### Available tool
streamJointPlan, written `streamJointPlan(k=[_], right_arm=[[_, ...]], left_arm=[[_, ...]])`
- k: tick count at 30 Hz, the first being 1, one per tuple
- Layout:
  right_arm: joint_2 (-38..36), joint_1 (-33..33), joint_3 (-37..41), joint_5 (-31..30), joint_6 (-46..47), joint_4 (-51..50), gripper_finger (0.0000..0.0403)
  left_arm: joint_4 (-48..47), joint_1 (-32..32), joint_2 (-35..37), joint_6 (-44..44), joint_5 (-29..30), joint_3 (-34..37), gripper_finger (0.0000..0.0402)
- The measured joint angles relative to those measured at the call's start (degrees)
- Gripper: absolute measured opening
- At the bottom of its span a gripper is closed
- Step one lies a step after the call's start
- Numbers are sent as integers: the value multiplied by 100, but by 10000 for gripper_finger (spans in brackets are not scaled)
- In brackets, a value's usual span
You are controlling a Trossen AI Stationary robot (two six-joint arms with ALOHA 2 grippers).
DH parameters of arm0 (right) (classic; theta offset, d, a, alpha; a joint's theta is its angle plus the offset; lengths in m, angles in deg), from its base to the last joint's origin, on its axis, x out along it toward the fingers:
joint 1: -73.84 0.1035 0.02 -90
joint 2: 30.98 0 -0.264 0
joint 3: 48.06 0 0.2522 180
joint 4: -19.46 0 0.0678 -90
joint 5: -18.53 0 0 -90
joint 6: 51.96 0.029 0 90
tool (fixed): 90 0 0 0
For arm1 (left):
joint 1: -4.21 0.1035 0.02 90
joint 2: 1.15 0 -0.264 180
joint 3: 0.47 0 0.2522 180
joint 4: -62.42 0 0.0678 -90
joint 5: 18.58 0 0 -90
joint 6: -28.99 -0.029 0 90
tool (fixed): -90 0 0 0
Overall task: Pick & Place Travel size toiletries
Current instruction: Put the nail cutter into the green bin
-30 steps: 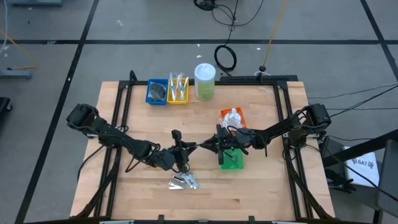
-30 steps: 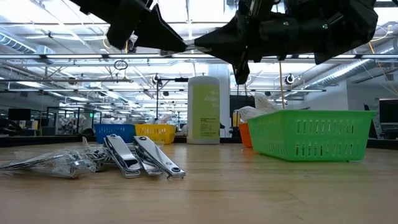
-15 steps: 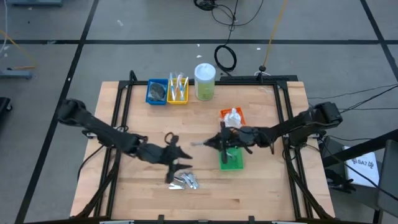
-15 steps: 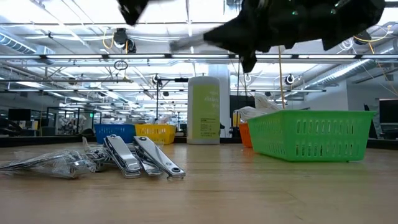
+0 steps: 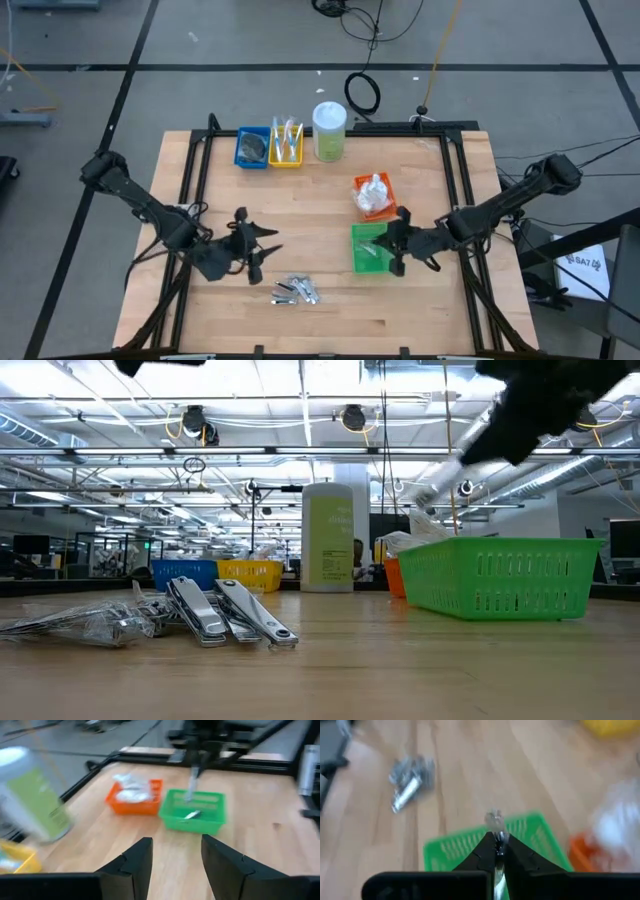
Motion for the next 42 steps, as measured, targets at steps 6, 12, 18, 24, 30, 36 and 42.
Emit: streamJointPlan(k=[6, 12, 18, 24, 30, 36, 42], right_arm=[[106, 247, 2, -88, 804, -725, 7], [160, 250, 4, -75, 1029, -851, 41], [158, 248, 4, -79, 1029, -817, 104], [158, 248, 4, -77, 989, -739, 173], [158, 248, 4, -74, 696, -373, 211], [158, 246, 4, -85, 268, 14, 215], [158, 246, 4, -90, -77, 280, 211]], left_arm=[[-456, -12, -222, 894, 206, 0, 155], [-335, 66, -417, 1021, 41, 0, 154], [-57, 197, -515, 986, -438, 0, 154], [72, 394, -514, 981, -833, 0, 154], [54, 512, -514, 949, -1792, 0, 154], [-22, 537, -516, 925, -2519, 0, 154], [-90, 416, -1107, 340, -2774, 4, 154]])
